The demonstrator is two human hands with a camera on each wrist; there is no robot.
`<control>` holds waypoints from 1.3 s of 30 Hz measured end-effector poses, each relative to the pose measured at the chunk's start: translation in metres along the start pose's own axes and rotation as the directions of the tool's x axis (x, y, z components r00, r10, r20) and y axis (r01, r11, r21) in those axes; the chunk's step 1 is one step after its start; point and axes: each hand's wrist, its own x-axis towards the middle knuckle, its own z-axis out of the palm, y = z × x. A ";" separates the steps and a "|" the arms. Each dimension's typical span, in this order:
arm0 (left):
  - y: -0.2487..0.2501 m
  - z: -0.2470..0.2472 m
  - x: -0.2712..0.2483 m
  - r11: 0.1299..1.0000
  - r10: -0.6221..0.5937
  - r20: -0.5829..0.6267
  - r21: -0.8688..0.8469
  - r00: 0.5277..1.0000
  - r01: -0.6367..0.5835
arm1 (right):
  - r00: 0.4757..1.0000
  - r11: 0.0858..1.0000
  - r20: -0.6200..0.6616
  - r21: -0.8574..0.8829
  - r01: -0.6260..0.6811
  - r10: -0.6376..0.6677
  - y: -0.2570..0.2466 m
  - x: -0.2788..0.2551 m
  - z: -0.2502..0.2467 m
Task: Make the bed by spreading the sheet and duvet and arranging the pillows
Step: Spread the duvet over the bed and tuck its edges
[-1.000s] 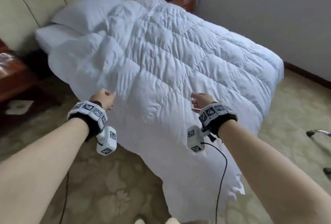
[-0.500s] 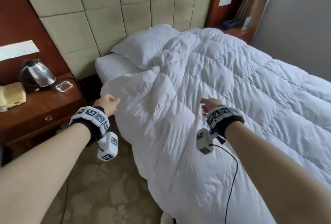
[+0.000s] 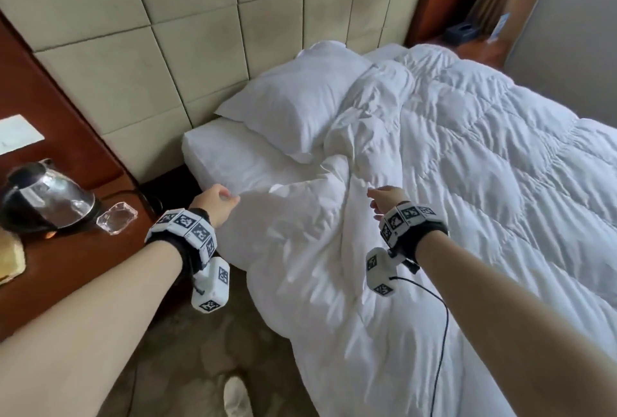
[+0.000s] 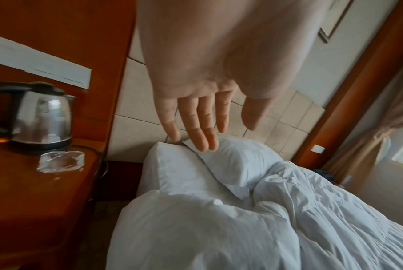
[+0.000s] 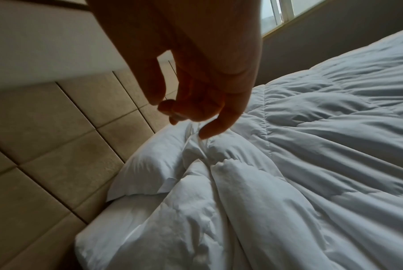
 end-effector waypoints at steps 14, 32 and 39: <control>0.024 0.059 0.229 0.975 0.169 0.442 0.059 0.881 -0.216 | 0.951 0.938 -0.252 -0.247 -0.242 0.179 -0.054 0.139 0.120; 0.002 0.054 0.373 0.771 0.288 0.817 0.111 0.500 -0.627 | 0.863 0.900 -0.282 -0.001 -0.436 0.418 -0.084 0.222 0.193; 0.033 -0.137 0.429 0.759 0.513 0.680 -0.073 0.524 -0.647 | 0.908 0.977 -0.362 0.039 -0.211 0.211 -0.253 0.184 0.238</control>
